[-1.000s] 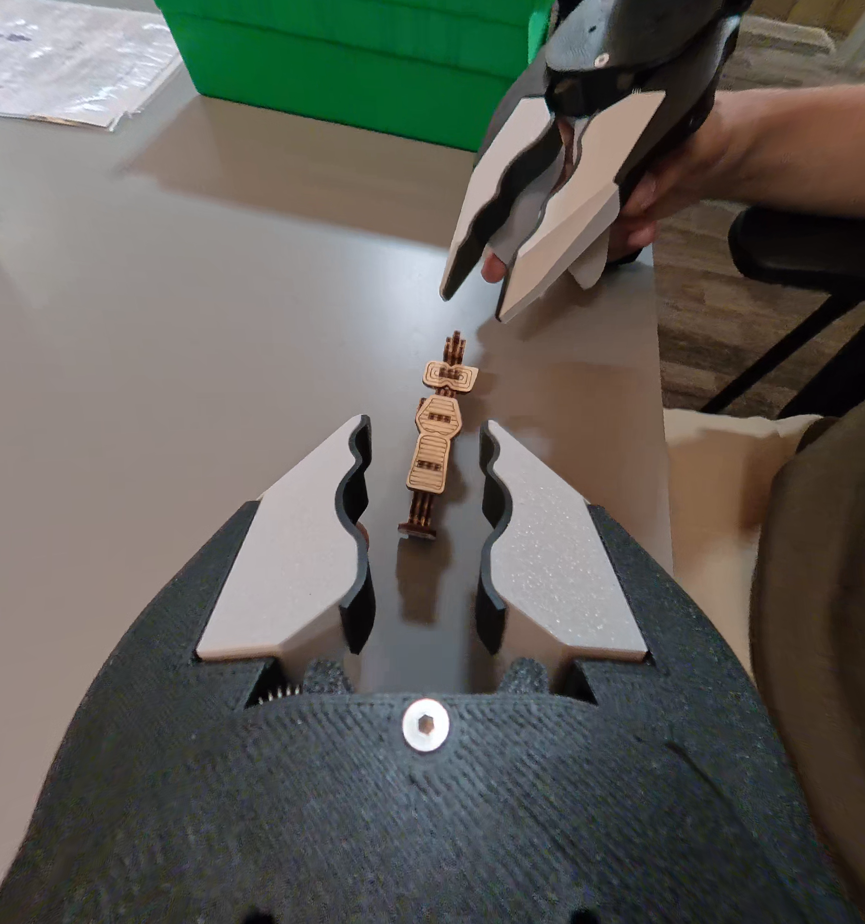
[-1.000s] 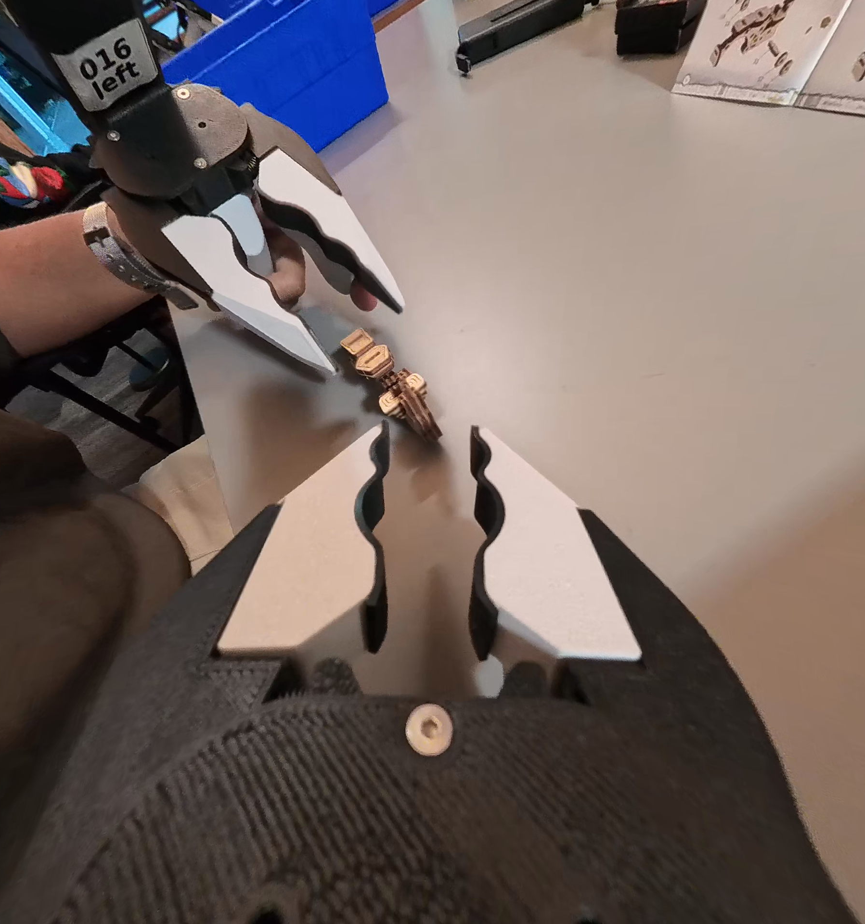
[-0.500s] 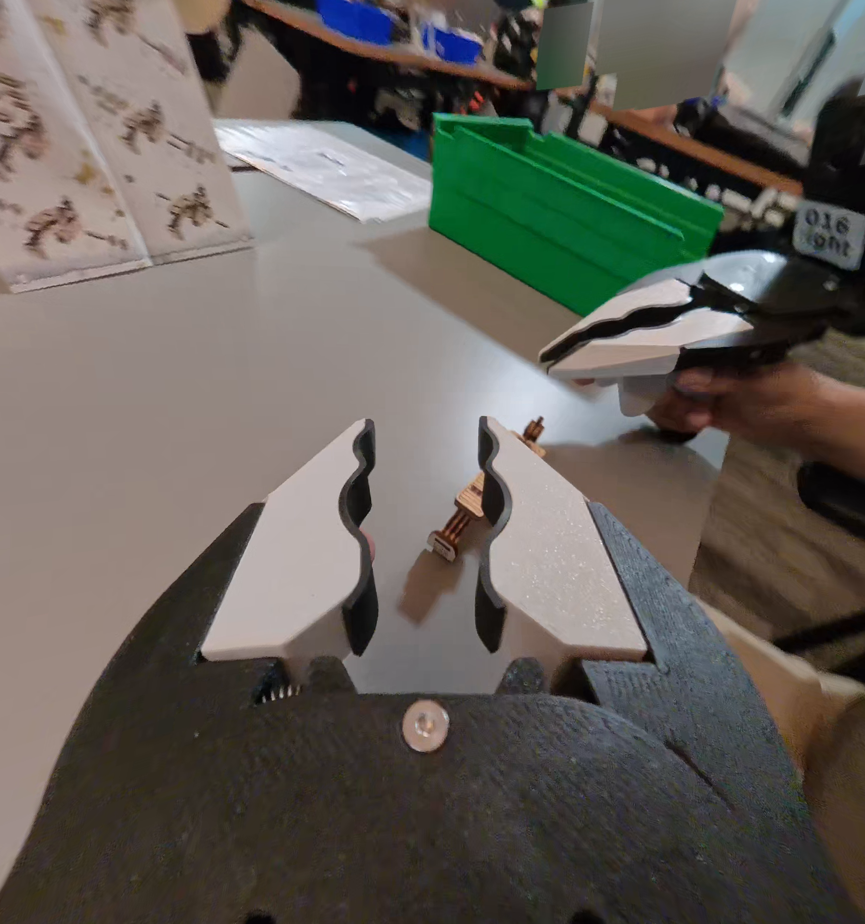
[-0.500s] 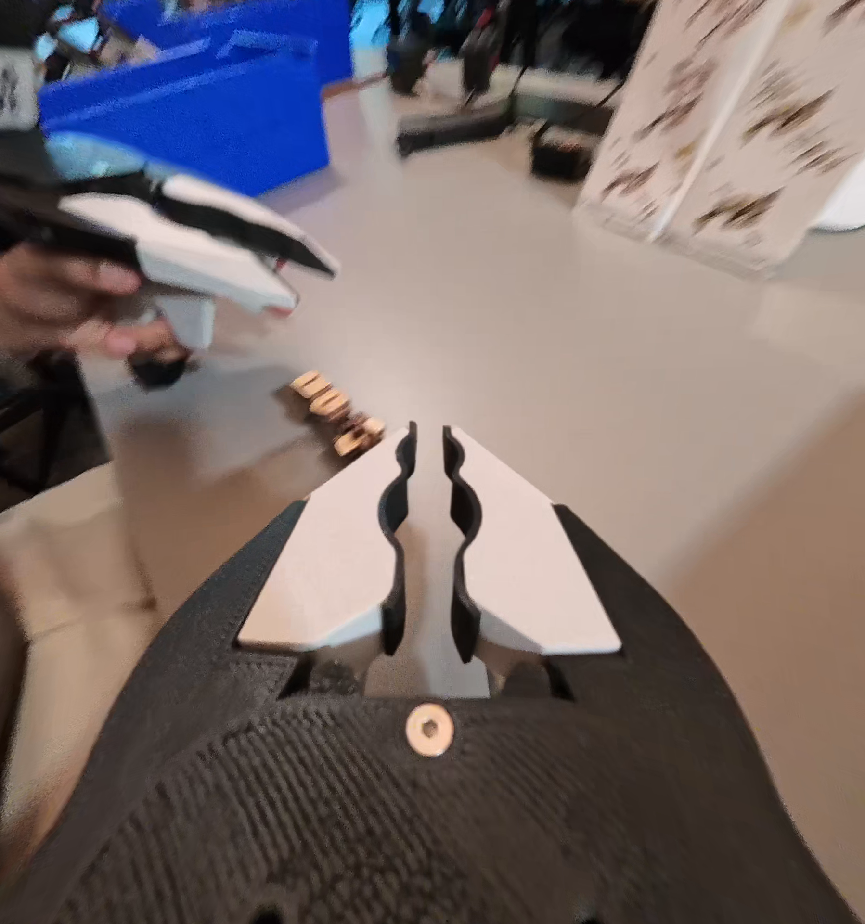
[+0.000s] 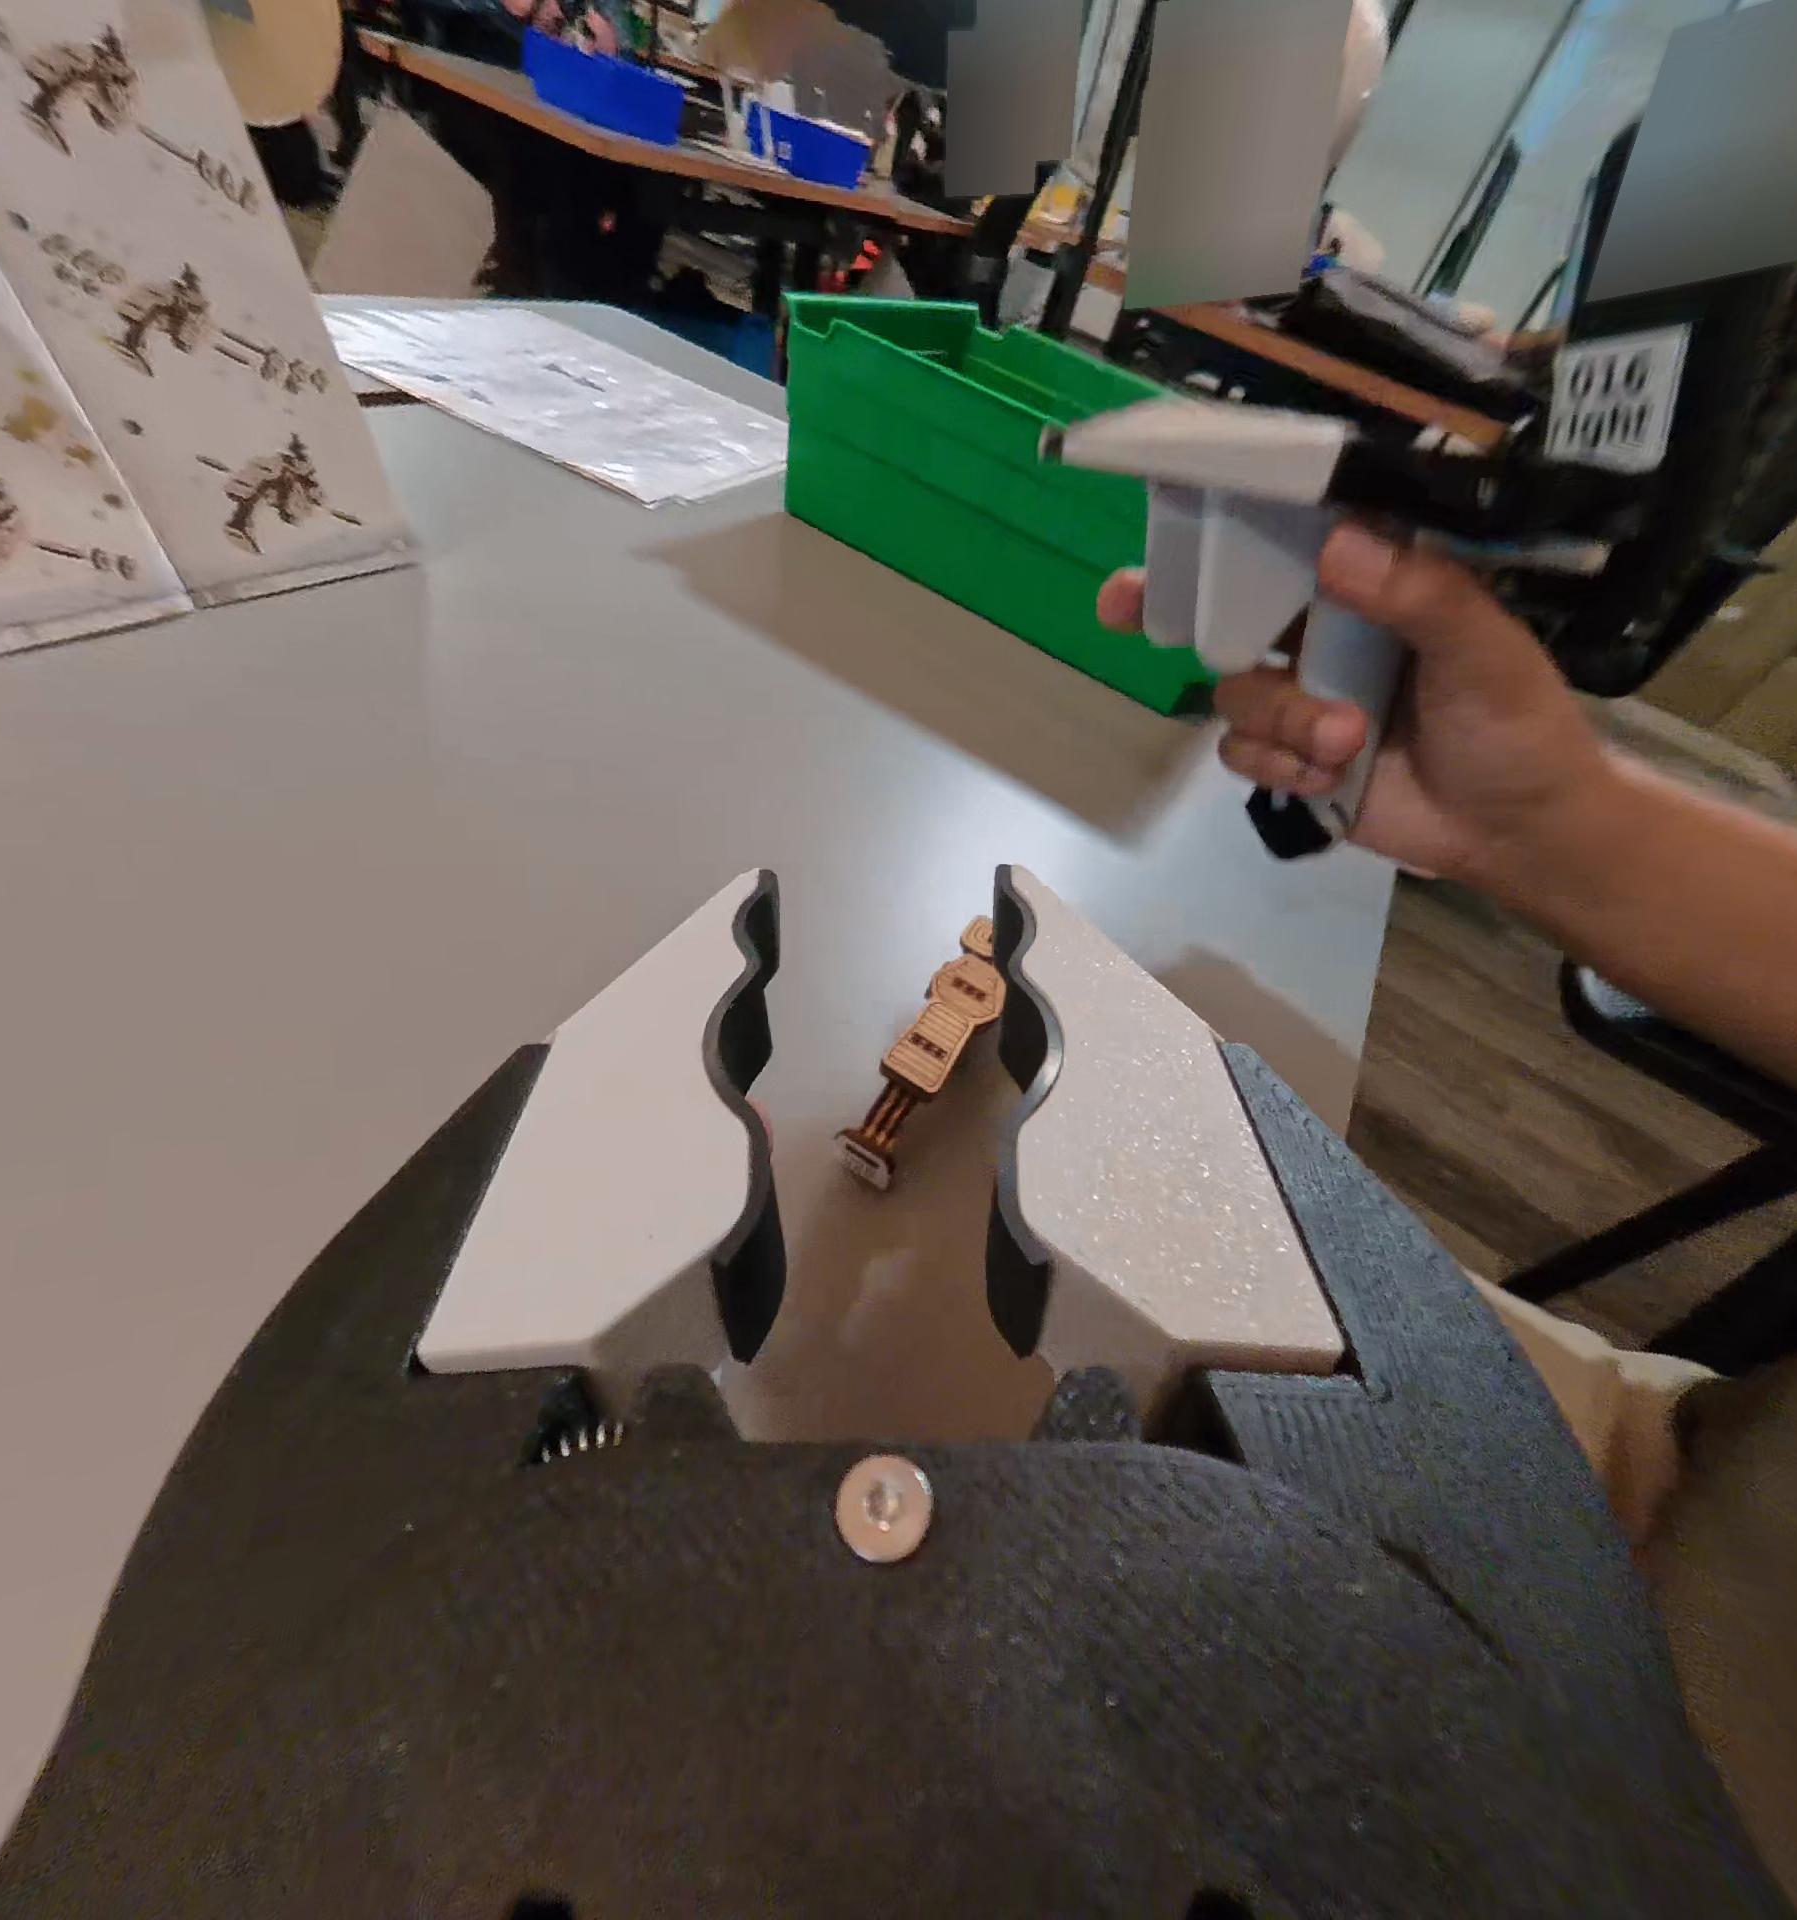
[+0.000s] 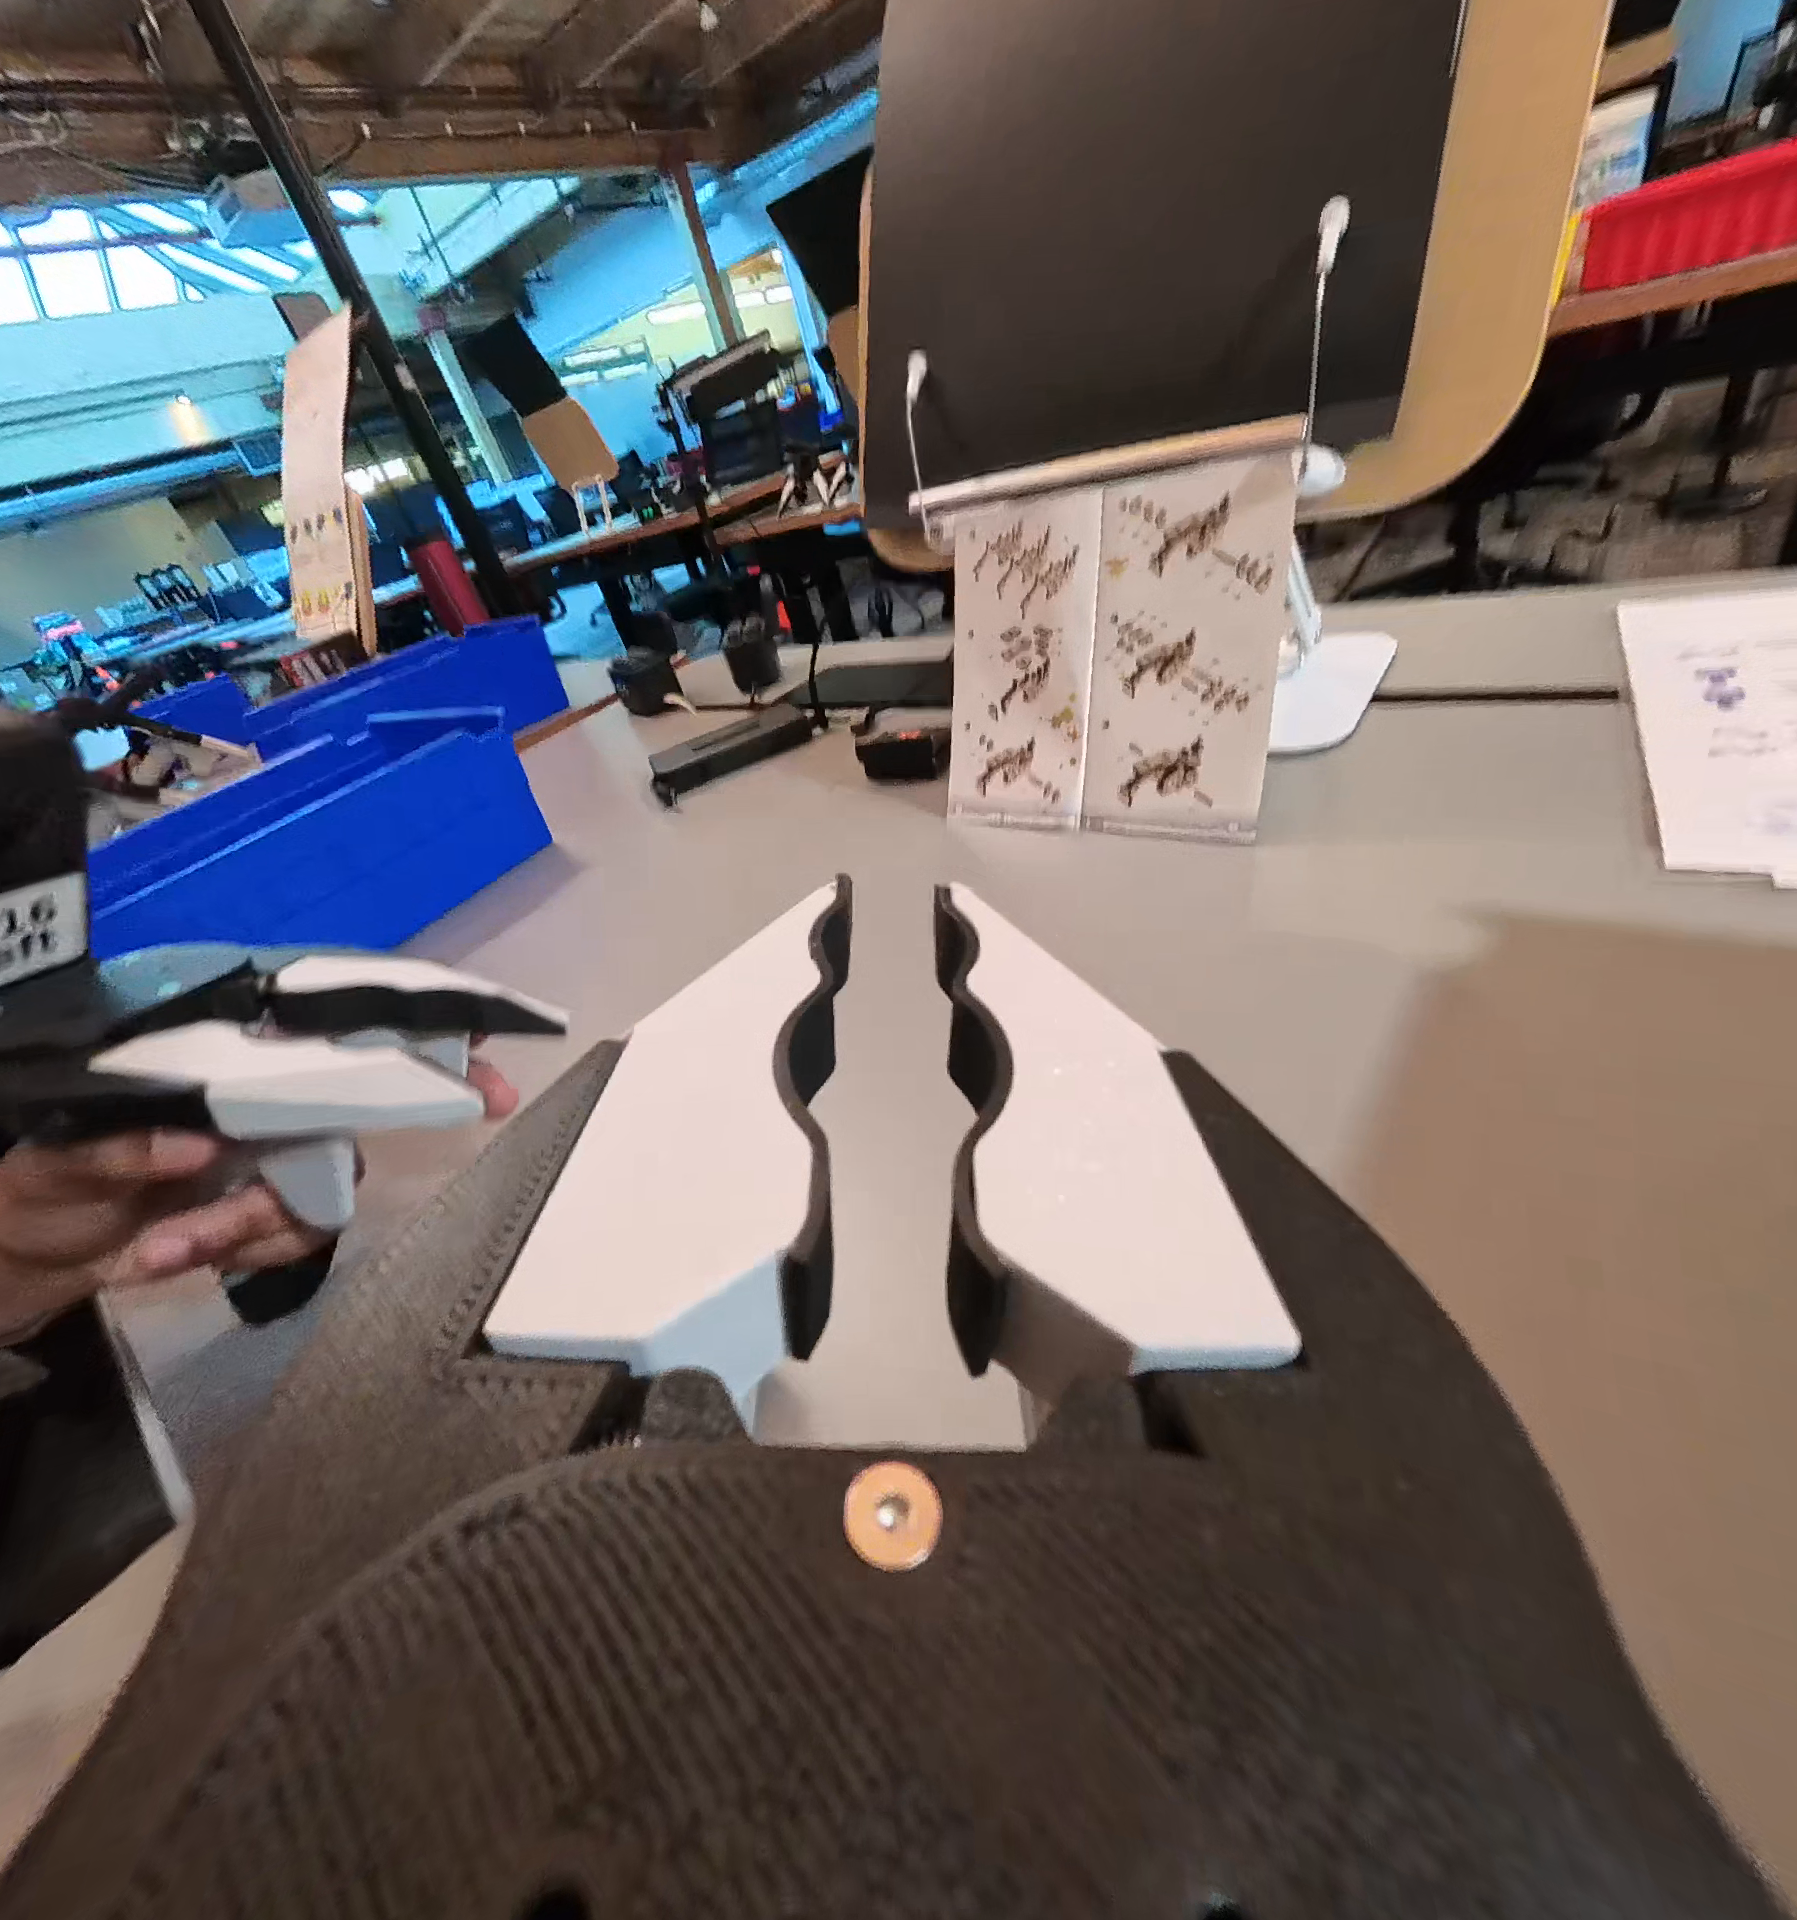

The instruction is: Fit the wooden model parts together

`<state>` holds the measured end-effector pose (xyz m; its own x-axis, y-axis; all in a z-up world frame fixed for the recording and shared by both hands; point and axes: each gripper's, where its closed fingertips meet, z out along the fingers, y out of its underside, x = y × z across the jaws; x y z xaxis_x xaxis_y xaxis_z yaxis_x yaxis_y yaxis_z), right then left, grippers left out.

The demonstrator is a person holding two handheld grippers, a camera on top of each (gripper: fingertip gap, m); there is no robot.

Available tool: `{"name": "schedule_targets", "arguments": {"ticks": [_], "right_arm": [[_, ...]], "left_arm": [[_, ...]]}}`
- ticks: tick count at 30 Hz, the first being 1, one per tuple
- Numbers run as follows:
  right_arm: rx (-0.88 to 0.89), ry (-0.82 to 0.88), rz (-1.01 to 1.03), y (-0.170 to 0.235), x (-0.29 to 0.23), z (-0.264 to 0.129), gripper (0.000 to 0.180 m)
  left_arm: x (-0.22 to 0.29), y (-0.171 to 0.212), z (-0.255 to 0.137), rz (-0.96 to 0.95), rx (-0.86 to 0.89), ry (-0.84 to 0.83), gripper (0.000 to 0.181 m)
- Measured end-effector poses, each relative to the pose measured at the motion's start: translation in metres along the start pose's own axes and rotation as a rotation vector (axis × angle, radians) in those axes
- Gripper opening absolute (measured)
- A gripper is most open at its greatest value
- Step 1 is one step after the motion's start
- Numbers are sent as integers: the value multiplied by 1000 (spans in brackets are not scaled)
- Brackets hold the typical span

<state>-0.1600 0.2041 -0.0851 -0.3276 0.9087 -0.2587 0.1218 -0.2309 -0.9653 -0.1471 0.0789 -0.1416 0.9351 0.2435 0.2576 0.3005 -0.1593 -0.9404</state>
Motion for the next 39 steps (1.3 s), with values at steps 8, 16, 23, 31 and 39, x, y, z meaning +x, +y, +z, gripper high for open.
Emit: {"name": "schedule_targets", "arguments": {"ticks": [8,16,23,31,39], "right_arm": [[-188,-68,-203,48,-19,-15,13],[-202,-114,-137,54,0,-25,20],[-310,-192,-174,79,-21,-13,32],[-327,-216,-306,86,-26,-6,24],[-404,-344,-251,97,-37,-8,11]], "left_arm": [[-14,-1,12,-6,8,12,38],[-28,-16,6,39,104,-92,26],[-32,-13,-2,49,92,-100,14],[-35,-2,-12,25,20,-75,0],[-32,18,-12,-105,-99,18,0]]}}
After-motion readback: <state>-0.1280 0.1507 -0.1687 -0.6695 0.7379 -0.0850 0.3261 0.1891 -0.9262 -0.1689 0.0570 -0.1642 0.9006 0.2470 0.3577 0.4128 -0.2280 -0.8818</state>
